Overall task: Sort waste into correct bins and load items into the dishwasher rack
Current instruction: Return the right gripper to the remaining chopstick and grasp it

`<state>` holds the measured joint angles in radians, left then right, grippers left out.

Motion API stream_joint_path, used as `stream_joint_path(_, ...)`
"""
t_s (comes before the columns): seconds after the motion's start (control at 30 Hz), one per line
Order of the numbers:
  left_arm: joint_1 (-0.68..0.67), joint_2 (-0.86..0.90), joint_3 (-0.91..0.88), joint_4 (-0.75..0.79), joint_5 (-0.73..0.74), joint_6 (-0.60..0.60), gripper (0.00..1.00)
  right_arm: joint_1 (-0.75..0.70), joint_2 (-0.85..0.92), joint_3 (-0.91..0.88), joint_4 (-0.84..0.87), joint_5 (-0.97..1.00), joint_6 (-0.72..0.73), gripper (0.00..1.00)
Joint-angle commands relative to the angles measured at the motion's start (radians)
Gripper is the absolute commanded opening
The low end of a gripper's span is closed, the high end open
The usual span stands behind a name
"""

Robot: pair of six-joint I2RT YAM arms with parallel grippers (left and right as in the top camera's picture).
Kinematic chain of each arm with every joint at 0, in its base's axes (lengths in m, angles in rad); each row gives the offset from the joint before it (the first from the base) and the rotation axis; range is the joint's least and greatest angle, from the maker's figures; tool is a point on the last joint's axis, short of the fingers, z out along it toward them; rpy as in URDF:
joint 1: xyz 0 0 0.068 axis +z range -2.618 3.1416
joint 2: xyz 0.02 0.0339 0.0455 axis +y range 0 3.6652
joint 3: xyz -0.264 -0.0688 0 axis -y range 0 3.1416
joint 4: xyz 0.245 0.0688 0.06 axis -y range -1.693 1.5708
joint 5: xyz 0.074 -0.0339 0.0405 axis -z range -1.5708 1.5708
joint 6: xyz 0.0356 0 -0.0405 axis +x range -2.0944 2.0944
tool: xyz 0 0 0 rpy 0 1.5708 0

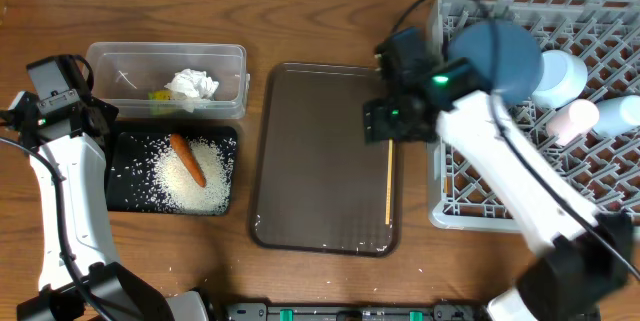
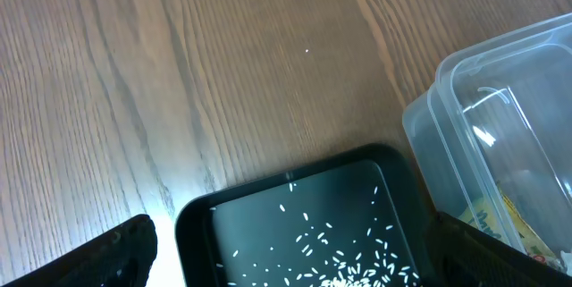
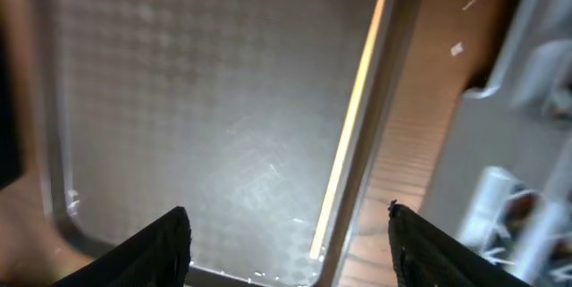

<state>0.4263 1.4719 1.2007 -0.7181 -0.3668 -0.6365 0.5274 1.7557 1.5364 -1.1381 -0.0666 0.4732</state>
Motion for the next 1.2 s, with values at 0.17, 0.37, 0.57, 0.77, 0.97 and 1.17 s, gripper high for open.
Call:
stream_joint_path(0.17,0.005,-0.002,0.000,-0.003,-0.018,-0.016,0.97,0.037,0.196,0.006,0.009,0.066,0.099,0.69)
stream_joint_path(0.37,0.005,-0.002,0.000,-0.003,-0.018,-0.016,0.97,0.036,0.290,0.006,0.014,0.070,0.099,0.70)
stream_joint_path(0.57,0.005,-0.002,0.000,-0.003,-0.018,-0.016,0.97,0.036,0.323,0.005,0.032,0.067,0.099,0.70)
stream_joint_path(0.77,0.005,-0.002,0.000,-0.003,-0.018,-0.016,0.97,0.034,0.336,-0.021,0.070,0.070,0.098,0.72)
stream_joint_path(0.97,0.005,-0.002,0.000,-0.003,-0.018,-0.016,0.97,0.021,0.337,-0.074,0.127,0.047,0.095,0.71)
stream_joint_path(1.17,0.005,-0.002,0.000,-0.003,-0.018,-0.016,0.97,0.022,0.337,-0.115,0.164,0.047,0.095,0.69)
